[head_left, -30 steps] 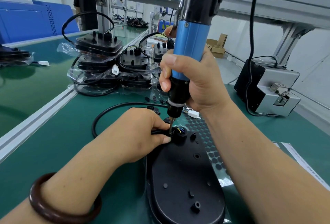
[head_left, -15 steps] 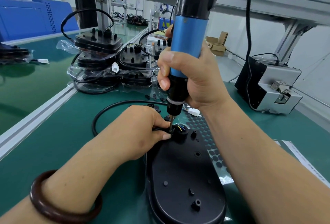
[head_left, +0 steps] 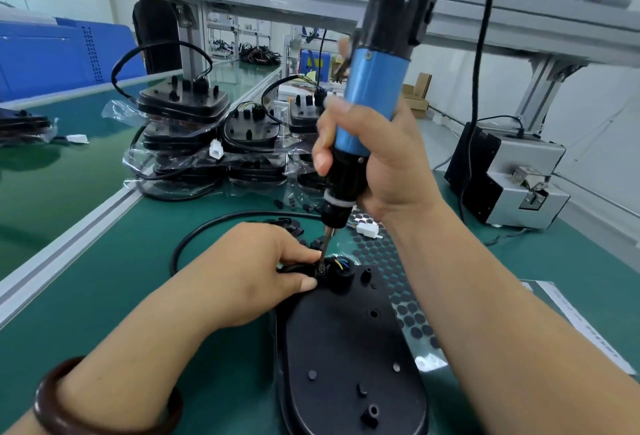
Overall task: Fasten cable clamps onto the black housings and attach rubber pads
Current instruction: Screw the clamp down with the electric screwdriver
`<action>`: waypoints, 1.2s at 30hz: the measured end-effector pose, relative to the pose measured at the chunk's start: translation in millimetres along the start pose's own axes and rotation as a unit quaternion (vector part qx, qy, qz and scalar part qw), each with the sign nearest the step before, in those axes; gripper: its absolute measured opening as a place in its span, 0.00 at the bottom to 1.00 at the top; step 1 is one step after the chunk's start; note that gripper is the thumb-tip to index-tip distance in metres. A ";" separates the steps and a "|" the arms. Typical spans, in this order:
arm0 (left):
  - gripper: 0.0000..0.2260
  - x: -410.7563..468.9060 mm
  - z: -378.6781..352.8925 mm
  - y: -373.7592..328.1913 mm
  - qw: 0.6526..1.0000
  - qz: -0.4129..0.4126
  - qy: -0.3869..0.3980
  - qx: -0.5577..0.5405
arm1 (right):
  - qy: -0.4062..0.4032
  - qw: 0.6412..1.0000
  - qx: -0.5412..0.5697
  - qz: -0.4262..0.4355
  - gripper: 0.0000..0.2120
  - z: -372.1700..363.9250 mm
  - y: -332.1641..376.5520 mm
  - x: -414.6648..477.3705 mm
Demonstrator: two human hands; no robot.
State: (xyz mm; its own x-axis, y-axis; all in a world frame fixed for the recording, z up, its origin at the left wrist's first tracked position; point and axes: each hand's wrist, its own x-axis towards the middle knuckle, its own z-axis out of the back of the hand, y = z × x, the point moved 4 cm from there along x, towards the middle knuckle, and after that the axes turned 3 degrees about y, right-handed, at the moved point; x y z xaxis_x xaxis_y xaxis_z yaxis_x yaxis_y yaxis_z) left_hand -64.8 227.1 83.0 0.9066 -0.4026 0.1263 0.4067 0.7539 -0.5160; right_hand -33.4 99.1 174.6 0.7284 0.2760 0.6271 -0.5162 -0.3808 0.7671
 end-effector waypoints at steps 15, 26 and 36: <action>0.06 17.7 -11.0 3.4 0.985 0.054 0.024 -0.163 | -0.190 0.970 0.093 -0.123 0.10 93.6 -9.3 -14.2; 0.03 79.4 7.3 -79.4 0.939 0.006 -0.006 -0.343 | -0.175 0.962 0.103 -0.183 0.18 87.8 -19.7 -17.8; 0.19 99.9 -41.8 -126.9 0.931 0.013 0.115 -0.346 | -0.217 0.947 -0.141 -0.190 0.14 163.8 19.6 -44.6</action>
State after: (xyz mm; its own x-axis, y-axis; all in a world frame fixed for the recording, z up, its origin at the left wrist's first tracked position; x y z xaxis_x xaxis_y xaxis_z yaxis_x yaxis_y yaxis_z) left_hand -30.6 69.5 125.7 0.8345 -0.5497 -0.0366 0.1440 0.2819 -0.9486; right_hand -2.2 -65.3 139.5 0.9706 -0.0665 0.2312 -0.2352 -0.0597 0.9701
